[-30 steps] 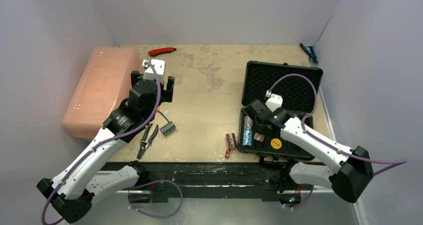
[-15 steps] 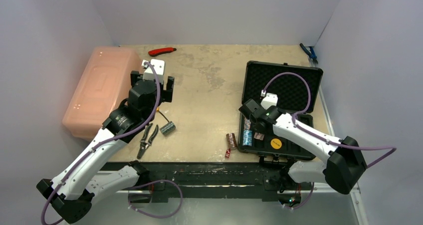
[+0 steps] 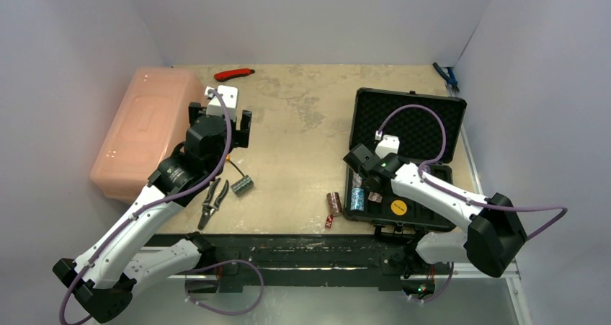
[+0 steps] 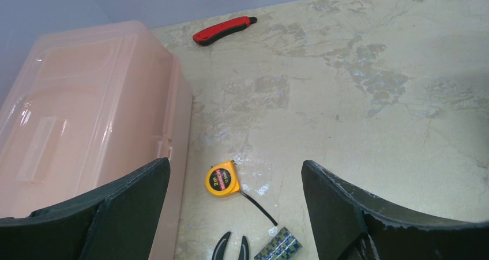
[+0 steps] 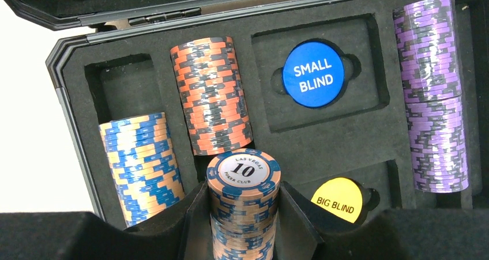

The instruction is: Pack up texas hold em set

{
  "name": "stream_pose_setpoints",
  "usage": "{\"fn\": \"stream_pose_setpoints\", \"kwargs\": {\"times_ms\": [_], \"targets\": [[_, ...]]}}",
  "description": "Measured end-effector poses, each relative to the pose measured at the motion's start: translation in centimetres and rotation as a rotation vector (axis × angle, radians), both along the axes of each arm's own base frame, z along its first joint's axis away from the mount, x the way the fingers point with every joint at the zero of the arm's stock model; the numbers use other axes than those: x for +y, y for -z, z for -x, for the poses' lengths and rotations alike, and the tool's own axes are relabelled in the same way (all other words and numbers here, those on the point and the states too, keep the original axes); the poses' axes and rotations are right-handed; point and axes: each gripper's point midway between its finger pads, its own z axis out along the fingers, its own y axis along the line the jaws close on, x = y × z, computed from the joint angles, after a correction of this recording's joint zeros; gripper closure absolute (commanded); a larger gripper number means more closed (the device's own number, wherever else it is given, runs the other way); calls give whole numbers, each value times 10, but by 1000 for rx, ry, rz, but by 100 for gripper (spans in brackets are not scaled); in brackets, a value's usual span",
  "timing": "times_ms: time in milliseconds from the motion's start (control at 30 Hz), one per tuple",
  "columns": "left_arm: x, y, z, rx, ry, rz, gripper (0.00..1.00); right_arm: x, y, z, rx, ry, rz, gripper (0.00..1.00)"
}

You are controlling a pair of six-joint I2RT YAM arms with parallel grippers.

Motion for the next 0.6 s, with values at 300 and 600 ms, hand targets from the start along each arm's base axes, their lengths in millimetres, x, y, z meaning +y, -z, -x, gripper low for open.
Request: {"fn": "stream_pose_setpoints", "kwargs": {"times_ms": [300,600], "targets": [[0,0,0,0,0,0,16,-1,1,-1,-1,2,12,77],[0,0,0,0,0,0,16,2,1,-2,4,-20,4,53]]}}
